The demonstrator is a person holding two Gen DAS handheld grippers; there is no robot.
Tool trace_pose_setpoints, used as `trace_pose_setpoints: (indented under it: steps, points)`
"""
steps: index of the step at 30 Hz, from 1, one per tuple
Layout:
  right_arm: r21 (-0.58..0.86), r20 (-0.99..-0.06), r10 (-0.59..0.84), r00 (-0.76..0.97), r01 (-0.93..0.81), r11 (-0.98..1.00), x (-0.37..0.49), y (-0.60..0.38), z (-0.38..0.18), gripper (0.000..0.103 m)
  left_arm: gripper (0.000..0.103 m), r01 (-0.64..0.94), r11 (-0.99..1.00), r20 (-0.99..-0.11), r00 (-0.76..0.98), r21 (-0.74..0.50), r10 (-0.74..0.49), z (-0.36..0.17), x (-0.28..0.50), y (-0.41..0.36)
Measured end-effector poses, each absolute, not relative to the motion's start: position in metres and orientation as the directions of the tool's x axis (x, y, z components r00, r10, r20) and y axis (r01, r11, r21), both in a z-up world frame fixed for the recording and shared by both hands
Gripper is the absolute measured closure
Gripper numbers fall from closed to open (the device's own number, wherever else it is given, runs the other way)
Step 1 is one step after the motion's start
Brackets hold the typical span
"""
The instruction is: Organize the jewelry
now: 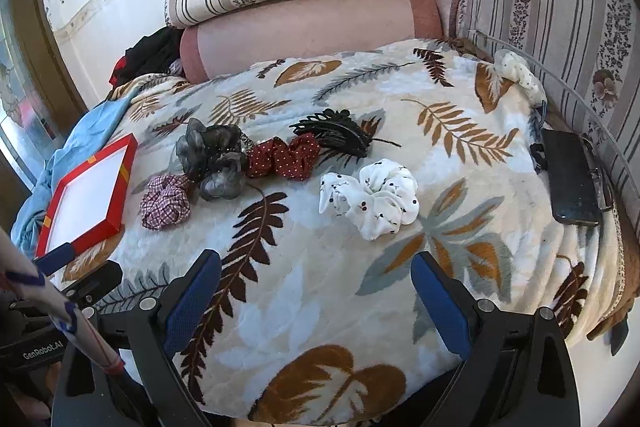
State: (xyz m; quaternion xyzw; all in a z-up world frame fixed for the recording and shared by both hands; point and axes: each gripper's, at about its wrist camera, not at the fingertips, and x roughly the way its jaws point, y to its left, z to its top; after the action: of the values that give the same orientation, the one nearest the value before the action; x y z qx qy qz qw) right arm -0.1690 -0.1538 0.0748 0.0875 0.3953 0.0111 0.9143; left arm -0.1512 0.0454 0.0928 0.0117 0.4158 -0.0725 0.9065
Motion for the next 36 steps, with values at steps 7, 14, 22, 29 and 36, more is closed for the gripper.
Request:
trace_pose_setpoints:
  steps: [7, 14, 22, 29, 36]
  points:
    - [0.159, -0.73, 0.087, 0.678, 0.045, 0.986, -0.167, -0.15, 0.072, 0.005, 0.005, 0.142, 0.99, -0.756, 0.646, -0.02, -0.108, 0.091, -0.151, 0.044]
    - [0.152, -0.738, 0.086, 0.67, 0.041, 0.988, -0.165, -0.147, 0.069, 0.005, 0.005, 0.145, 0.989, -0.76, 0.641, -0.015, -0.106, 0.09, -0.15, 0.044]
    - [0.151, -0.743, 0.084, 0.664, 0.043, 0.988, -0.163, -0.148, 0.065, 0.005, 0.005, 0.146, 0.989, -0.765, 0.636, -0.009, -0.101, 0.086, -0.148, 0.043]
    - [0.168, -0.754, 0.086, 0.651, 0.065, 0.984, -0.157, -0.156, 0.058, 0.005, 0.005, 0.137, 0.99, -0.771, 0.63, -0.013, -0.098, 0.083, -0.143, 0.047]
    - [0.175, -0.761, 0.087, 0.643, 0.073, 0.982, -0.152, -0.16, 0.053, 0.005, 0.005, 0.138, 0.99, -0.777, 0.622, -0.012, -0.096, 0.08, -0.139, 0.047]
